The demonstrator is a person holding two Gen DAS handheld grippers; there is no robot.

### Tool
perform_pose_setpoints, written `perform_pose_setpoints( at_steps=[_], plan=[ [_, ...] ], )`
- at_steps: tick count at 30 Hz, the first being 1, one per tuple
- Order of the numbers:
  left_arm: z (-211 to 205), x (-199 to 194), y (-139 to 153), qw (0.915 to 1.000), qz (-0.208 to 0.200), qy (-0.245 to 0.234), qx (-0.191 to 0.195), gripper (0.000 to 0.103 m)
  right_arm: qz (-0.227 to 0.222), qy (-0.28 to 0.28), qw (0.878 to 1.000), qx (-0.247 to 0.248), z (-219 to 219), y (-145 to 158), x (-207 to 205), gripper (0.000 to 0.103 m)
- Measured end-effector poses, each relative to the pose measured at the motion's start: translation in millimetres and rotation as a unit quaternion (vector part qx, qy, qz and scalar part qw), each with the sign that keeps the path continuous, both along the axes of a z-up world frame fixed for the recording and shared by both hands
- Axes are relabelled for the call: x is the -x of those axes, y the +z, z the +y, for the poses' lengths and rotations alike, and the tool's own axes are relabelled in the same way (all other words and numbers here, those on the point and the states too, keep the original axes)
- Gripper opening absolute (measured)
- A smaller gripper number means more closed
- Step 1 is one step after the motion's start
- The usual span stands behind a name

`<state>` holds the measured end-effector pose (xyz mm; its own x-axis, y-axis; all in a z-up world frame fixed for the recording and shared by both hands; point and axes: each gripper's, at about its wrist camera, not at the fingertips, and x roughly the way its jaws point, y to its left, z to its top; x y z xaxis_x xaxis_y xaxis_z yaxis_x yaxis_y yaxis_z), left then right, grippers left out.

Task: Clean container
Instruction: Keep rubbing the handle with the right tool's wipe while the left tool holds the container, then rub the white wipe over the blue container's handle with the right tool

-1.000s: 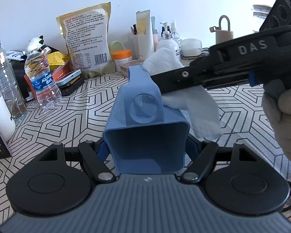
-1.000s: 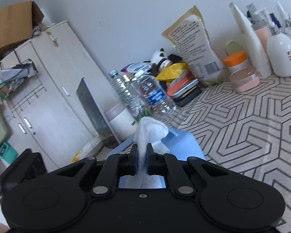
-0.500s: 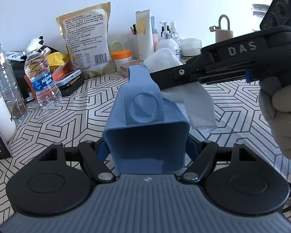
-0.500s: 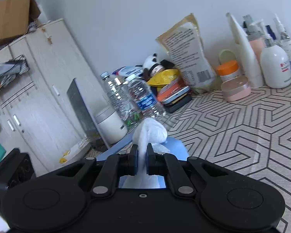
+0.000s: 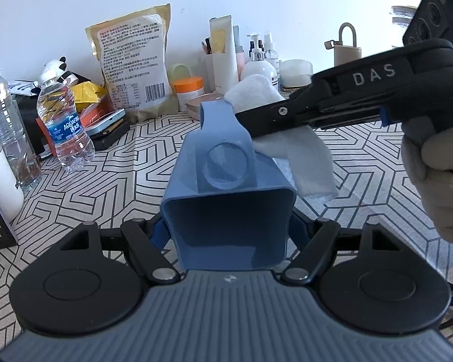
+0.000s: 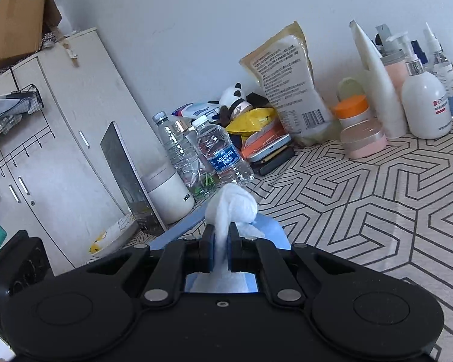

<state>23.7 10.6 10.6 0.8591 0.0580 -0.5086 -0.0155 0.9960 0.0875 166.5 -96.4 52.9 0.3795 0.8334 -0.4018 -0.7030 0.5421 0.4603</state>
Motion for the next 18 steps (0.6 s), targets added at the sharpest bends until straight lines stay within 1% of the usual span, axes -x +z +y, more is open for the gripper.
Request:
perform_pose_setpoints(
  at_steps=[2,6,9,10,15,18],
  plan=[
    [0.6,-0.4,-0.2,1.0000,0.002,0.001,0.001,0.075,0.006,0.015,1.000,-0.007,0.0,-0.8,1.1,0.007],
    [2.1,-1.4,-0.7,1.0000,0.004,0.003,0.003,0.075,0.036,0.053,0.997,-0.034,1.5,-4.6,2.8,0.007],
    [1.9,-1.0,-0.7,1.0000,0.002,0.001,0.001,0.075,0.057,0.048,0.996,-0.049,-2.2,-8.2,-0.9,0.007],
    [2.0,-1.1,-0.7,1.0000,0.002,0.001,0.001,0.075,0.058,0.042,0.996,-0.050,-3.1,-8.4,-1.8,0.007],
    [2.4,-1.4,-0.6,1.0000,0.001,-0.001,0.001,0.075,0.025,-0.002,0.999,-0.021,-3.1,-3.6,-3.9,0.007],
    [2.6,-1.5,-0.7,1.0000,0.001,-0.001,0.001,0.075,0.020,-0.004,1.000,-0.021,-4.6,-4.0,-2.8,0.007]
  ],
)
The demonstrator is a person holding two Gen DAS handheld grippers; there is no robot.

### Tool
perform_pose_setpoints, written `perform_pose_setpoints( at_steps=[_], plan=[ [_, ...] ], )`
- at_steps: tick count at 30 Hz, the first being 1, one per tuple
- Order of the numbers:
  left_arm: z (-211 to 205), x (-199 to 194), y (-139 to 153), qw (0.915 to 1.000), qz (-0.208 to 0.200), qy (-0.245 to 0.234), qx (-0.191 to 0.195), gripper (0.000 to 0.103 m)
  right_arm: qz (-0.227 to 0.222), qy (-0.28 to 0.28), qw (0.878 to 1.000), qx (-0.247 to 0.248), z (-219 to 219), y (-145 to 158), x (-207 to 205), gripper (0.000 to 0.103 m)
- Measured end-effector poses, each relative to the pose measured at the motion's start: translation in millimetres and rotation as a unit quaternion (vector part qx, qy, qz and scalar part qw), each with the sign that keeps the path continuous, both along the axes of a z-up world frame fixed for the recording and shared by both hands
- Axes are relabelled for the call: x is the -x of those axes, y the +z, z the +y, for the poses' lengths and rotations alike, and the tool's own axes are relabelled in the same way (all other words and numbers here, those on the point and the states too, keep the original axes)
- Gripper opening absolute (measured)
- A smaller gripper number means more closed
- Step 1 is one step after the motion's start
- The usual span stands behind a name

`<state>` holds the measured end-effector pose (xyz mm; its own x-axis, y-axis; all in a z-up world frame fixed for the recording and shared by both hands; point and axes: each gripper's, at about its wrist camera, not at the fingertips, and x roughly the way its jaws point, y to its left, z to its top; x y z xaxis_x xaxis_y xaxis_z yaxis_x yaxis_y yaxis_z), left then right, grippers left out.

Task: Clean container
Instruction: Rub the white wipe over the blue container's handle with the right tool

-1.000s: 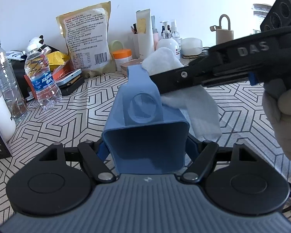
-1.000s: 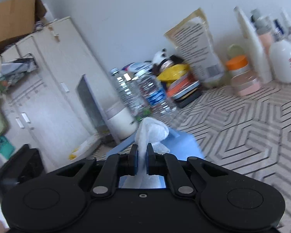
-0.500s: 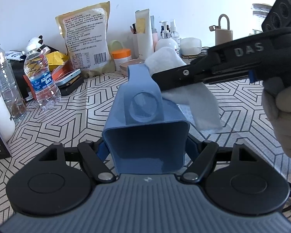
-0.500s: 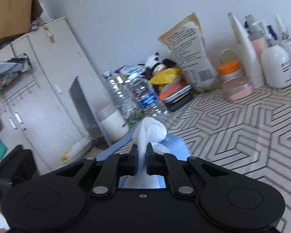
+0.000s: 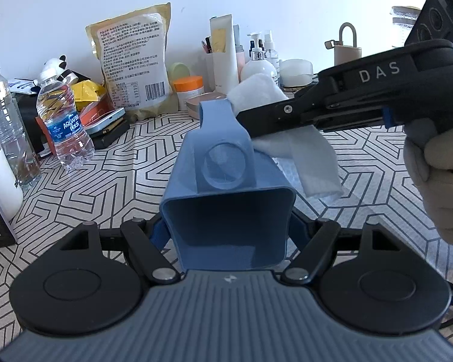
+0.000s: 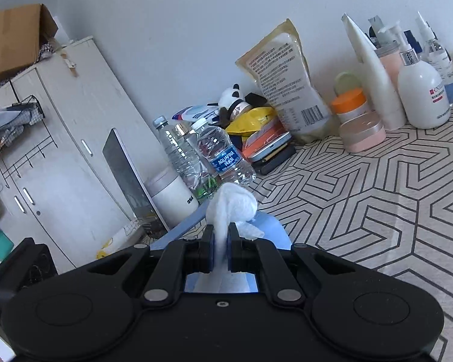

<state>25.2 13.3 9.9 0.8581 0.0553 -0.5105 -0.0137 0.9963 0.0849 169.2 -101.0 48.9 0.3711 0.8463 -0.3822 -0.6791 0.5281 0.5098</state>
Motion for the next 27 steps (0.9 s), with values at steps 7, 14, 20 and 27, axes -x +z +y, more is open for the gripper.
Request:
perform_pose_setpoints(
  at_steps=[7,14,20,27],
  plan=[
    [-0.4,-3.3,-0.1,1.0000,0.003,0.003,0.000,0.075,0.023,0.054,0.998,-0.023,2.6,-2.4,4.1,0.007],
    [-1.7,-2.0,-0.7,1.0000,0.002,0.003,0.000,0.075,0.028,0.062,0.997,-0.026,3.5,-2.8,5.5,0.007],
    [-3.7,-1.6,-0.4,1.0000,0.001,0.002,-0.001,0.075,0.009,0.009,1.000,-0.007,-2.0,-0.3,1.1,0.007],
    [-3.6,-0.8,-0.6,1.0000,0.003,0.004,0.000,0.075,0.000,0.000,1.000,0.005,-3.2,0.4,1.0,0.007]
  ],
)
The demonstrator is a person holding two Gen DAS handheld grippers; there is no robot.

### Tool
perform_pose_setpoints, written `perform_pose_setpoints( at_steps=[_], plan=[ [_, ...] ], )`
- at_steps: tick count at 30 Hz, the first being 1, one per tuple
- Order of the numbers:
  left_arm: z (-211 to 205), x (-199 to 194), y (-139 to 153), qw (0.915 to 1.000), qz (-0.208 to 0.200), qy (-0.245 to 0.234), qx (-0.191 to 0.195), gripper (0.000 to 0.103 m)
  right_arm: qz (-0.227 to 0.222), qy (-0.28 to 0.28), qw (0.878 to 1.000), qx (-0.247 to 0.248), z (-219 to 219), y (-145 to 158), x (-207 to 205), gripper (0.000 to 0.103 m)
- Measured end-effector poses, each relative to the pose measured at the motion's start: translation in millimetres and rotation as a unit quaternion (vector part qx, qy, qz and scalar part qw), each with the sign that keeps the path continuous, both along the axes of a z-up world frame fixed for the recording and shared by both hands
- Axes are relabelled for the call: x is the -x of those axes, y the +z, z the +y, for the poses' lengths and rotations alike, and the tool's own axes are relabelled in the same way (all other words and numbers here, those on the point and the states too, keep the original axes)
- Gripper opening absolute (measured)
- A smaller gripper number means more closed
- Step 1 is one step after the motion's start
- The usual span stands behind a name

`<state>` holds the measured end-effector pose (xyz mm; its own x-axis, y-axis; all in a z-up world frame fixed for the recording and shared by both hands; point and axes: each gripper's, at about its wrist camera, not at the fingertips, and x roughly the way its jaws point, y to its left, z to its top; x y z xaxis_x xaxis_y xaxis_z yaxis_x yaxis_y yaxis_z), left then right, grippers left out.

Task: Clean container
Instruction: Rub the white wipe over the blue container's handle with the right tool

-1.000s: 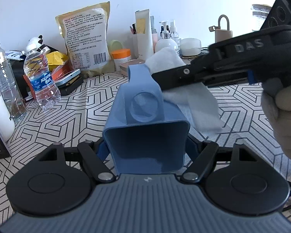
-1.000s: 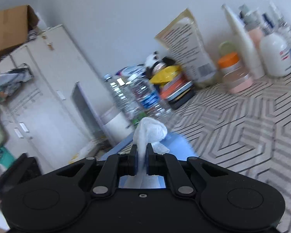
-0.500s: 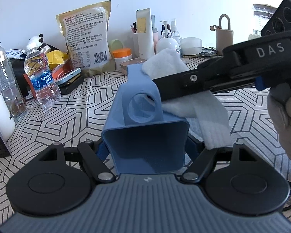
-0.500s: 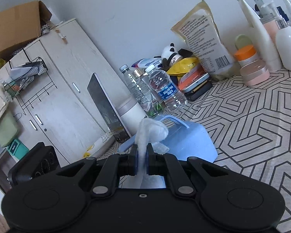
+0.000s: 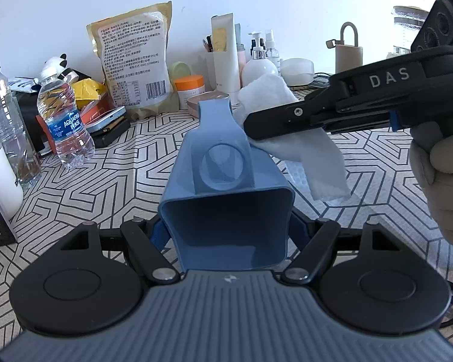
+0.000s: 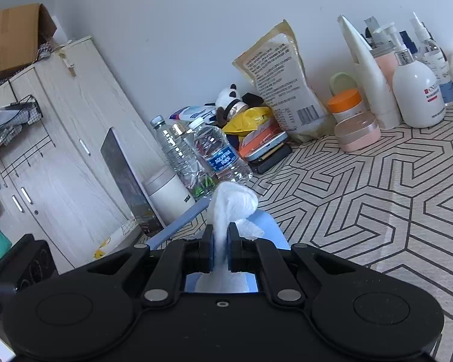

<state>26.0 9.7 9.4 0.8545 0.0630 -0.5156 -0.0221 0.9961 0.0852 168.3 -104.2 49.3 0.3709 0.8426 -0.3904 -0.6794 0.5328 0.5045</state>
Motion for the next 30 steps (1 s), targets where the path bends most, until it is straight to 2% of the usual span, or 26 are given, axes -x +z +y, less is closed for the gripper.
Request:
perform_pose_setpoints(
  at_steps=[9,18,21,22,23,24,30],
  plan=[
    [3.0,-0.3,0.4,1.0000,-0.002,-0.001,0.003,0.075,0.047,0.070,0.995,-0.047,2.5,-5.5,2.5,0.007],
    [3.8,-0.3,0.4,1.0000,-0.004,-0.004,0.002,0.075,0.052,0.031,0.997,-0.048,-5.4,-6.4,-2.9,0.006],
    [4.6,-0.3,0.2,1.0000,-0.004,-0.004,0.003,0.075,0.037,0.006,0.999,-0.026,-7.8,-4.8,-2.9,0.007],
    [4.8,-0.3,0.2,1.0000,-0.003,-0.004,0.004,0.075,0.030,-0.004,1.000,-0.010,-8.1,-4.0,-3.2,0.009],
    [4.9,-0.2,0.1,1.0000,-0.003,-0.004,0.004,0.075,0.028,-0.010,1.000,-0.002,-8.6,-4.1,-3.7,0.017],
    [5.2,-0.5,0.2,1.0000,-0.002,-0.003,0.004,0.075,0.031,-0.012,0.999,-0.001,-9.5,-5.1,-4.4,0.022],
    [8.2,-1.1,0.2,1.0000,0.000,0.001,0.006,0.075,0.037,0.010,0.999,-0.007,-8.2,-5.9,-0.5,0.022]
  ],
)
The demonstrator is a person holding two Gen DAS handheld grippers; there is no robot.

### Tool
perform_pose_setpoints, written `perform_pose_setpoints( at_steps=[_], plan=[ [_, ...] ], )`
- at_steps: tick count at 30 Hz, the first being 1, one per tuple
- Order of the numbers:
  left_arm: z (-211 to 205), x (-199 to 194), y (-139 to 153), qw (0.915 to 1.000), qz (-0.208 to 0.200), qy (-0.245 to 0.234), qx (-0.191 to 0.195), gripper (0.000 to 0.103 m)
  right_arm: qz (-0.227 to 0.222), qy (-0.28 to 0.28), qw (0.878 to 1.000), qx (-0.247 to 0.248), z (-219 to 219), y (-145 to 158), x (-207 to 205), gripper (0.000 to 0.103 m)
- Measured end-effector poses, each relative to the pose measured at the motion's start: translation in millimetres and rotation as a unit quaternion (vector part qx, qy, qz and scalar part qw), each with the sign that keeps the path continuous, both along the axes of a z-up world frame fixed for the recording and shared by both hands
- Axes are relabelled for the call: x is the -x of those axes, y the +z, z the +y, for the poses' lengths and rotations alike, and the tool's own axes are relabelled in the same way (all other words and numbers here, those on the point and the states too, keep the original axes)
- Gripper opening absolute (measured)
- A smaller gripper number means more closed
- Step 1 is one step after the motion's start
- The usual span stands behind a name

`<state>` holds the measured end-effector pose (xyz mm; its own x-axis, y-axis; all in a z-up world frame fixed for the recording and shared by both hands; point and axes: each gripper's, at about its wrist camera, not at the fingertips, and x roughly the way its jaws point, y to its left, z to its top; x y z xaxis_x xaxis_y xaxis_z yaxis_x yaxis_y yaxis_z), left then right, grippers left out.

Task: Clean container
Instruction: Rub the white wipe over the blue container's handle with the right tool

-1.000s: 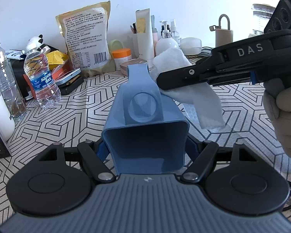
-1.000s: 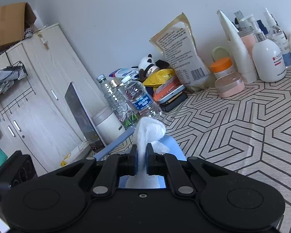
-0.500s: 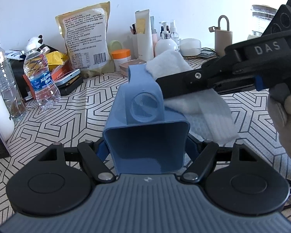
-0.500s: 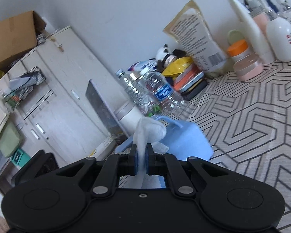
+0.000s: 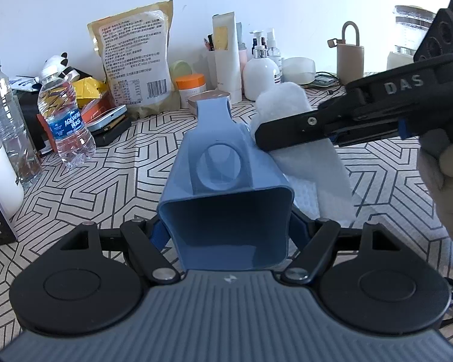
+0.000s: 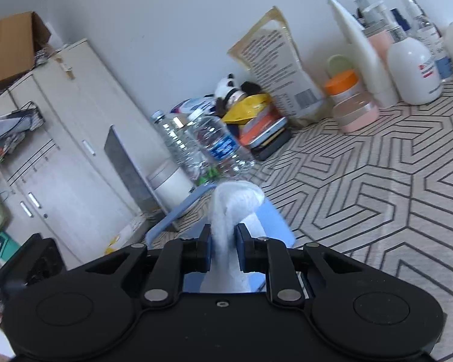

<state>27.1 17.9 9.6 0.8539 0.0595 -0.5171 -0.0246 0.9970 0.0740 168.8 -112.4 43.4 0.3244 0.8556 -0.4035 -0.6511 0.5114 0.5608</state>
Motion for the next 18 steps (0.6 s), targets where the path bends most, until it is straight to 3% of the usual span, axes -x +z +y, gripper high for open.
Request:
perform_pose_setpoints(
  at_steps=[18],
  plan=[
    [0.8,-2.8,-1.3,0.9999,0.006,0.012,-0.004,0.076,-0.057,0.047,0.997,0.032,12.7,15.0,23.4,0.022]
  ],
)
